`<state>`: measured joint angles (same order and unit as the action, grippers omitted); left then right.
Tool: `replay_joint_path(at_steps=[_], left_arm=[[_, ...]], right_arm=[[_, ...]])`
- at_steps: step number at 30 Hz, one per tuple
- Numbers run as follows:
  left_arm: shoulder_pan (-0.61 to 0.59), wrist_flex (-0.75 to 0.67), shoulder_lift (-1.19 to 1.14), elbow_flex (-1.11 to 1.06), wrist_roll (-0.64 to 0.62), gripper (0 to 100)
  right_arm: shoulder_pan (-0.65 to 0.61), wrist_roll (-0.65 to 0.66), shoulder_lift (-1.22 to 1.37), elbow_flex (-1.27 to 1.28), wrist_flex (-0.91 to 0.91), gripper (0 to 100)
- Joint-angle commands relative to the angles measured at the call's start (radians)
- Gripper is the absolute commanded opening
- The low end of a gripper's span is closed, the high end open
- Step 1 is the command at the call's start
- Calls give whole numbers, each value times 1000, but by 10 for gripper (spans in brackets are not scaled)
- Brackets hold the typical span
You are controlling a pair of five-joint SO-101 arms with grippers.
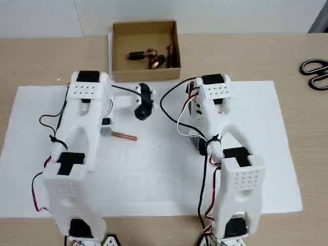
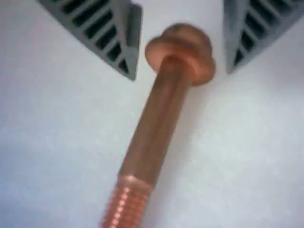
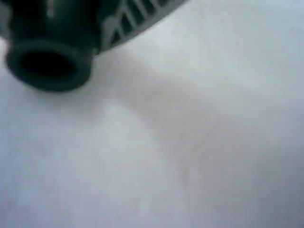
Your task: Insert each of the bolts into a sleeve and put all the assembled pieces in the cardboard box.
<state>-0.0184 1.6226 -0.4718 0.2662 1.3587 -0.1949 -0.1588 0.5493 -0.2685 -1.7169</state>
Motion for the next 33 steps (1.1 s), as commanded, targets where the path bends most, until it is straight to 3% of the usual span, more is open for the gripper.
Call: replay_joint_path(at_steps=[1, 7, 10, 13, 18, 20, 27, 33], left_arm=[[6, 86, 63, 119, 222, 115], [14, 107, 63, 272, -40, 115], [12, 107, 63, 364, -272, 115], [12, 127, 63, 458, -618, 115], [3, 130, 61, 481, -1376, 89], [-11, 130, 61, 463, -1570, 33], [-40, 130, 61, 209, -1975, 6], [-28, 130, 61, -54, -2191, 6]], right_arm=[[2, 8, -39, 0, -13, 3], [5, 8, -39, 0, -13, 3], [5, 9, -39, 0, -13, 3], [7, 9, -41, 0, -13, 3], [1, 9, -42, 0, -13, 3], [1, 9, -44, 0, -13, 3], [1, 9, -47, 0, -13, 3], [2, 9, -47, 0, -13, 3]])
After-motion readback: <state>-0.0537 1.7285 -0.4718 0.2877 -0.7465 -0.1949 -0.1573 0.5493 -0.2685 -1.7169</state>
